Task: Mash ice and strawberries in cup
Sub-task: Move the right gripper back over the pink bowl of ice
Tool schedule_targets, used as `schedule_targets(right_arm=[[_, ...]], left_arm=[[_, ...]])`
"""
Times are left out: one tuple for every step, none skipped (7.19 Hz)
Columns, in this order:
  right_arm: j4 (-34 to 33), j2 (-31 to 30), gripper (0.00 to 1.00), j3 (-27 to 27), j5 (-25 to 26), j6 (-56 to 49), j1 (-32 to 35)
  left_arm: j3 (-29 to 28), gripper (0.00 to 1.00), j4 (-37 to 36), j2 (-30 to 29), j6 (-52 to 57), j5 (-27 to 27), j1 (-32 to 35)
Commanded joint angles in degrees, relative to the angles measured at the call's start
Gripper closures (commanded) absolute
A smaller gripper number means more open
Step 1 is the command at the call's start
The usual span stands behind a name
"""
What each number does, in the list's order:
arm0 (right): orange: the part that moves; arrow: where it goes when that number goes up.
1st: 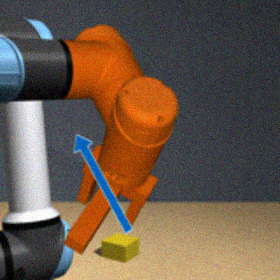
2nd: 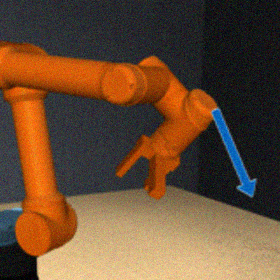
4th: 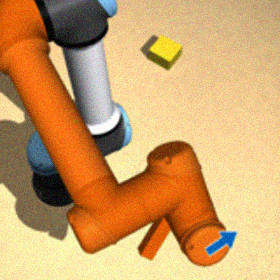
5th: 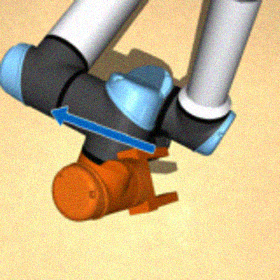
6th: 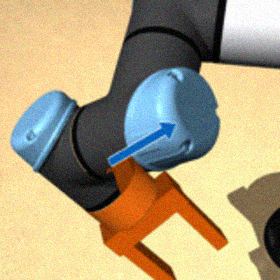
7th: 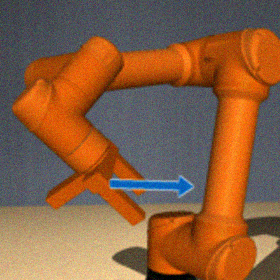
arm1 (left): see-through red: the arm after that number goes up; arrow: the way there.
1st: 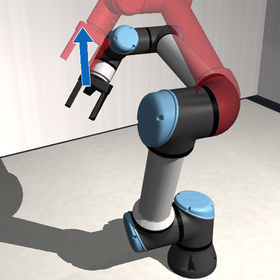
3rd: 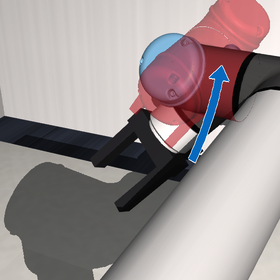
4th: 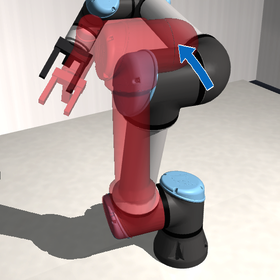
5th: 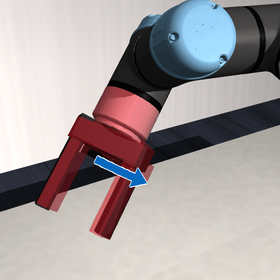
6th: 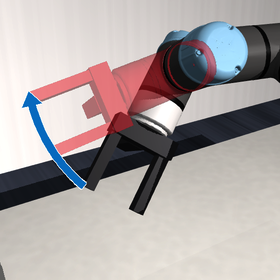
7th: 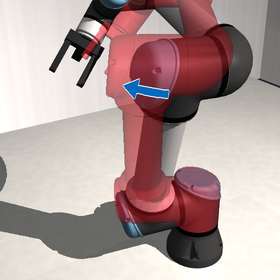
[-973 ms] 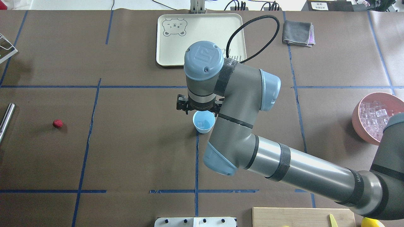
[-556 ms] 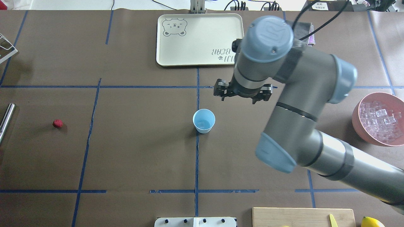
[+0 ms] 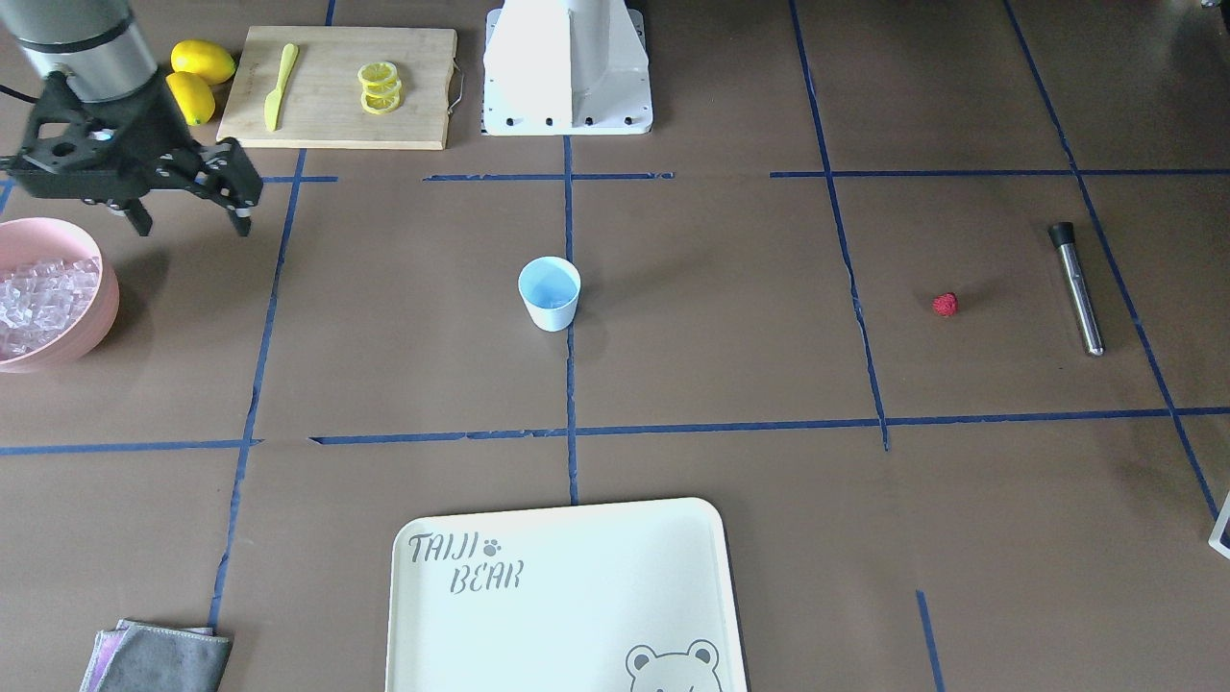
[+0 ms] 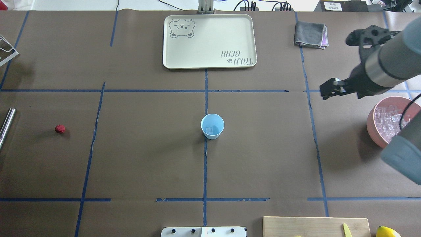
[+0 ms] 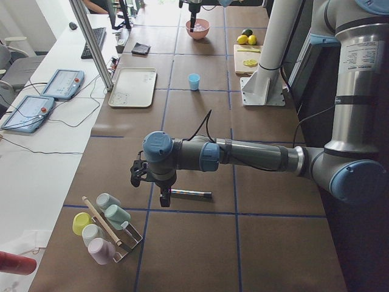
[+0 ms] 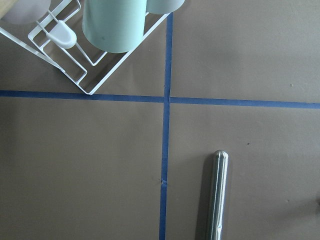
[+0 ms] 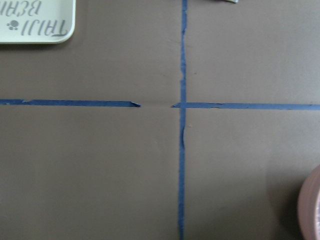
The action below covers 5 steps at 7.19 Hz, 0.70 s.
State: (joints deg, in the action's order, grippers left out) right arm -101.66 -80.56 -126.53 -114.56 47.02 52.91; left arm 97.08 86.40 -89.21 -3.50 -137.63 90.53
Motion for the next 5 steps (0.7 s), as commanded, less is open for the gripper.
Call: schedule_targets(right_arm=[[13.4, -13.5, 0.01, 4.0, -6.0, -14.2, 10.2], [18.7, -16.5, 0.01, 8.1, -7.2, -18.6, 12.5], [25.0, -19.2, 0.01, 12.0, -7.3, -19.3, 12.8], [28.5, -20.2, 0.01, 14.9, -7.4, -19.5, 12.8], [28.7, -19.9, 0.01, 17.9, -7.3, -19.6, 12.7]], left_arm=[[0.2, 0.00, 0.0, 0.0, -0.9, 0.0, 0.0], [0.2, 0.00, 0.0, 0.0, -1.1, 0.0, 0.0], [0.5, 0.00, 0.0, 0.0, -1.1, 0.0, 0.0], [0.8, 0.00, -0.1, 0.0, -1.2, 0.0, 0.0], [0.8, 0.00, -0.1, 0.0, -1.2, 0.0, 0.0]])
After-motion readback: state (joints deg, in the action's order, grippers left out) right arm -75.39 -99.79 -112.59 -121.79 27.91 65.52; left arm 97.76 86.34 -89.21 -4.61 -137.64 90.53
